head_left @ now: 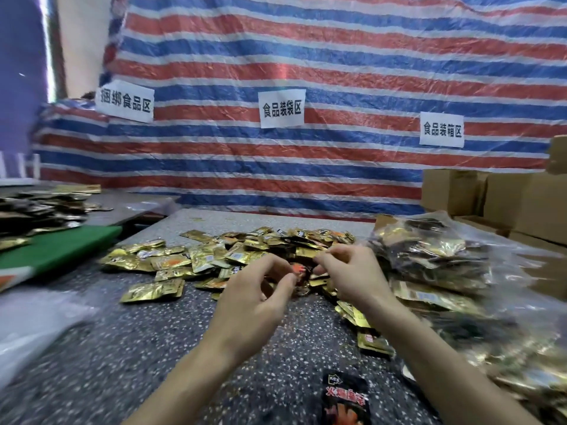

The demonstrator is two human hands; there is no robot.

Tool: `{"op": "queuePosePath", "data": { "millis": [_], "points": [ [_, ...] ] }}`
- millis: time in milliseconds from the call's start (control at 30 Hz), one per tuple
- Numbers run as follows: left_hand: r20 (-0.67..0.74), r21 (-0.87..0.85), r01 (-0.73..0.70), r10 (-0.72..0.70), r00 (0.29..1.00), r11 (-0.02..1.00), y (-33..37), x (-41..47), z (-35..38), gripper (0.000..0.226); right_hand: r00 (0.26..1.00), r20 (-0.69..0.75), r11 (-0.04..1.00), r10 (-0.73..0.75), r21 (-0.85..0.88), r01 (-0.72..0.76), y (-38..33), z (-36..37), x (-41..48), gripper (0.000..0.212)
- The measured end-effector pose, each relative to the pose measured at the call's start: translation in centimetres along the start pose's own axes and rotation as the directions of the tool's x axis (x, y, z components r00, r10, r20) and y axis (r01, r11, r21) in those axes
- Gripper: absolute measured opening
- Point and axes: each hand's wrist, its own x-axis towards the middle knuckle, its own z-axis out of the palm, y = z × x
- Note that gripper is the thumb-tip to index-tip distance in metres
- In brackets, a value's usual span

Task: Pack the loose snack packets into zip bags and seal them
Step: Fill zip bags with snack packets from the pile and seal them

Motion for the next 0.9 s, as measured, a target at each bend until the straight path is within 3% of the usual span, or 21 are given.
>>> {"op": "queuePosePath", "data": {
  "millis": [133, 233, 333, 400, 467, 533, 600, 667, 767, 900],
  "points": [
    [-0.096, 0.085, 0.049, -0.04, 0.995, 0.995, -2.6, -1.8, -3.5, 0.009, 0.981, 0.038, 0.98, -0.191, -0.052, 0.193, 2.8, 6.1, -2.2, 0.012],
    [-0.133, 0.229, 0.108, -0.079, 0.988, 0.967, -5.3, -3.8, -6.4, 0.011, 0.954, 0.077, 0.94, -0.291, -0.16, 0.3, 5.6, 7.9, -3.7, 0.019],
    [-0.138, 0.355, 0.174, -0.133, 0.982, 0.919, -7.6, -5.2, -8.8, 0.015, 0.932, 0.146, 0.893, -0.332, -0.269, 0.361, 7.1, 8.1, -4.0, 0.025],
    [-0.162, 0.49, 0.232, -0.174, 0.971, 0.84, -9.0, -5.5, -10.6, 0.017, 0.925, 0.172, 0.893, -0.339, -0.251, 0.374, 7.5, 8.2, -4.2, 0.024],
    [-0.242, 0.668, 0.312, -0.199, 0.95, 0.676, -10.3, -5.1, -12.7, 0.017, 0.925, 0.169, 0.896, -0.341, -0.24, 0.375, 7.7, 8.2, -4.2, 0.021],
    [-0.34, 0.798, 0.414, -0.239, 0.909, 0.439, -11.7, -4.4, -15.0, 0.026, 0.929, 0.169, 0.901, -0.328, -0.239, 0.362, 7.7, 8.0, -4.2, 0.02],
    [-0.403, 0.858, 0.48, -0.337, 0.85, 0.183, -13.0, -3.7, -17.2, 0.03, 0.935, 0.166, 0.908, -0.313, -0.235, 0.346, 7.7, 7.9, -4.2, 0.018],
    [-0.447, 0.86, 0.511, -0.477, 0.756, 0.004, -14.1, -3.4, -18.7, 0.022, 0.938, 0.161, 0.915, -0.306, -0.224, 0.336, 7.7, 7.8, -4.2, 0.017],
    [-0.506, 0.818, 0.574, -0.512, 0.695, -0.029, -15.1, -3.8, -20.1, 0.007, 0.941, 0.166, 0.92, -0.296, -0.215, 0.327, 7.8, 7.6, -4.2, 0.018],
    [-0.579, 0.762, 0.64, -0.337, 0.743, 0.101, -15.7, -4.4, -21.1, 0.02, 0.942, 0.159, 0.926, -0.297, -0.194, 0.324, 7.9, 7.6, -4.3, 0.019]
  ]
}}
